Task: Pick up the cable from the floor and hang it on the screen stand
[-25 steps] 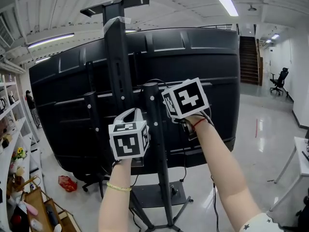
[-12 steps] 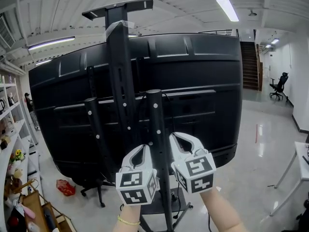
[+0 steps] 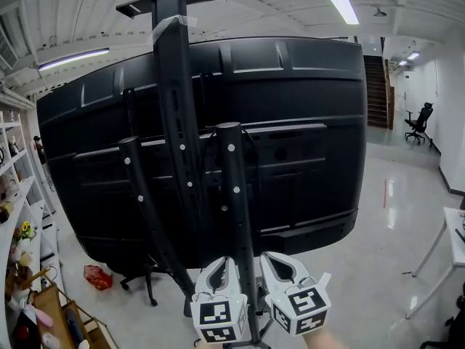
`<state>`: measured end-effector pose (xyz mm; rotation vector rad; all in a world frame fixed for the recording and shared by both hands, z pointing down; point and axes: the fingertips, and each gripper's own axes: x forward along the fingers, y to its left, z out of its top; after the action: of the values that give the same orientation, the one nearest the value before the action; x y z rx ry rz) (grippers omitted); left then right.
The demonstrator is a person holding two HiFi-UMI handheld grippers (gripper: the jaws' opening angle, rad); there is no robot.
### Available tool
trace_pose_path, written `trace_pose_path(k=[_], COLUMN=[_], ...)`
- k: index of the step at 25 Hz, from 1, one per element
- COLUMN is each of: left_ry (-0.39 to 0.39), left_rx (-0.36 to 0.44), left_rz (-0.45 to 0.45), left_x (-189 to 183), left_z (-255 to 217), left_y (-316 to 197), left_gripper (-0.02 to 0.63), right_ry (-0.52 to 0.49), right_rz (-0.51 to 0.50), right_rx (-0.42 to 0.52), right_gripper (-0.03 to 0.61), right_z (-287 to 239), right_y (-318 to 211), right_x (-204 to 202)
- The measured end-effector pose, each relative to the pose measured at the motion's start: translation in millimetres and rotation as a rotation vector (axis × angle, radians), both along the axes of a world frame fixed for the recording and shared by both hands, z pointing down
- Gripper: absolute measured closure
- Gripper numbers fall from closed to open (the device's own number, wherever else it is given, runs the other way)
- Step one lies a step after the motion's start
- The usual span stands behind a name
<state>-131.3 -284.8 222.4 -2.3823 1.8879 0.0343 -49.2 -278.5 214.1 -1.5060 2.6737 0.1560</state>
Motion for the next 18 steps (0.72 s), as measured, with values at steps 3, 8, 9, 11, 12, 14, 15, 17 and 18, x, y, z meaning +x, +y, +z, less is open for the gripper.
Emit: trace_pose_path(k=[3,8,9,11,12,14,15,17,18], left_ry=[0.003,-0.008,-0.012,-0.017,-0.019,-0.024,-0.025,-0.022,-0.019], left_rx=[-0.017,-0.027,-0.025,-0.022,-0.022,-0.024,-0.025,-0.029,-0.031], left_rz=[0.006,0.002,-0.002,-0.008,-0.01,-0.012,-0.014,-0.017,-0.018], left_x=[1,0,-1,-3,-4,-5,-5,-6,-7], left_z=[9,11,10,9,9,10,11,13,14], left_y=[1,5,5,6,7,8,8,8,8], left_gripper=[0.606,0.606,0.606,0.606,0.606,0.606,0.606,0.606,0.606], right_ry=[0.015,0.015,0.014,0.013,0.013,0.017,0.019,0.021,0.024], right_rz=[0.007,0.0,-0.001,-0.001,0.0,0.003,0.004,0.003,0.002], right_rx=[-0.009,-0.024,-0.025,-0.029,-0.03,-0.031,-0.032,-0.035,-0.038], right_gripper=[0.58,0.58,0.58,0.58,0.58,0.58,0.58,0.58,0.58], right_z=[5,9,9,10,10,11,11,13,14], right_y=[1,3,3,3,3,3,2,2,2], right_x=[0,-3,-3,-4,-4,-3,-3,-4,-4])
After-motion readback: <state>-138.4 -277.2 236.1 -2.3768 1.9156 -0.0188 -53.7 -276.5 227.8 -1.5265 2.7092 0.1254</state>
